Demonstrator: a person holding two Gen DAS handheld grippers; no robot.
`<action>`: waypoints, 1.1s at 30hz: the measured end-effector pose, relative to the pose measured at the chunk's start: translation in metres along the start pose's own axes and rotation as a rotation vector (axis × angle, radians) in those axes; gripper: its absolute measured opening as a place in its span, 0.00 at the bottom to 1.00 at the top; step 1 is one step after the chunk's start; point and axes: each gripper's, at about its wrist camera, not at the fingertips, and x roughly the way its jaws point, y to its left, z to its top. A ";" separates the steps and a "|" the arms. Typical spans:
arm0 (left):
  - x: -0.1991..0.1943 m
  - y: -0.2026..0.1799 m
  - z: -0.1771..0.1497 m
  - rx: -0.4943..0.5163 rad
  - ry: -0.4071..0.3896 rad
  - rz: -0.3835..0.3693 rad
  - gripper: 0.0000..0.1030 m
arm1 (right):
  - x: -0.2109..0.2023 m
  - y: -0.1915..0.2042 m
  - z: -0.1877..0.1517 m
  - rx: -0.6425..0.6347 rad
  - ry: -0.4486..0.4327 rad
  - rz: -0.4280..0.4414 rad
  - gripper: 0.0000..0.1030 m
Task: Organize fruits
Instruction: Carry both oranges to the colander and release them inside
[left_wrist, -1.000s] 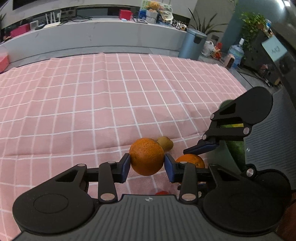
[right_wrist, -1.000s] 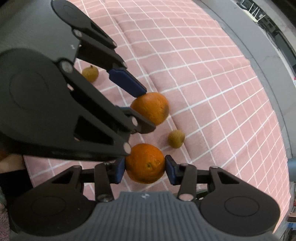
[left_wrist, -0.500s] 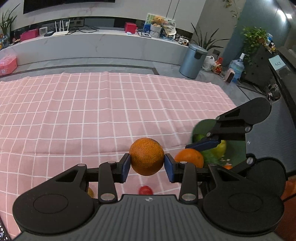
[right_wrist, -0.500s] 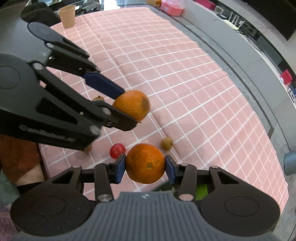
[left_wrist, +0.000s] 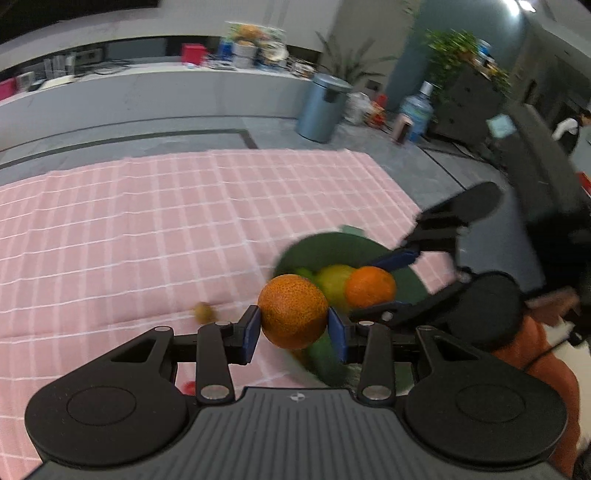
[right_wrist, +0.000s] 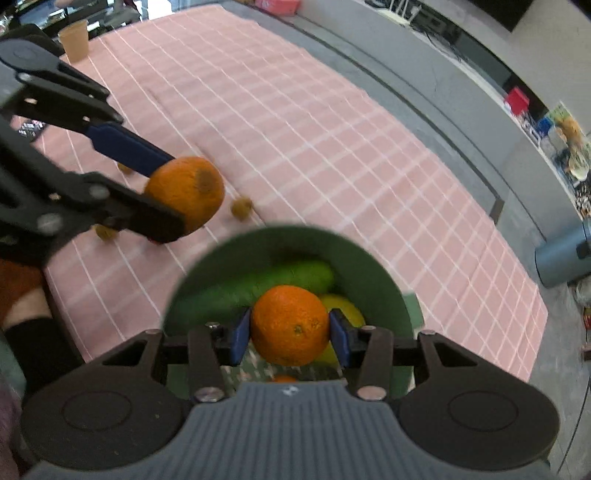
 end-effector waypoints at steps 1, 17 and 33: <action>0.003 -0.005 0.000 0.018 0.009 -0.014 0.43 | 0.002 -0.003 -0.005 -0.001 0.012 0.002 0.41; 0.084 -0.079 -0.008 0.348 0.177 -0.025 0.43 | 0.034 -0.029 -0.054 -0.097 0.112 0.006 0.41; 0.121 -0.090 -0.015 0.405 0.272 0.039 0.44 | 0.044 -0.038 -0.051 -0.147 0.116 0.010 0.41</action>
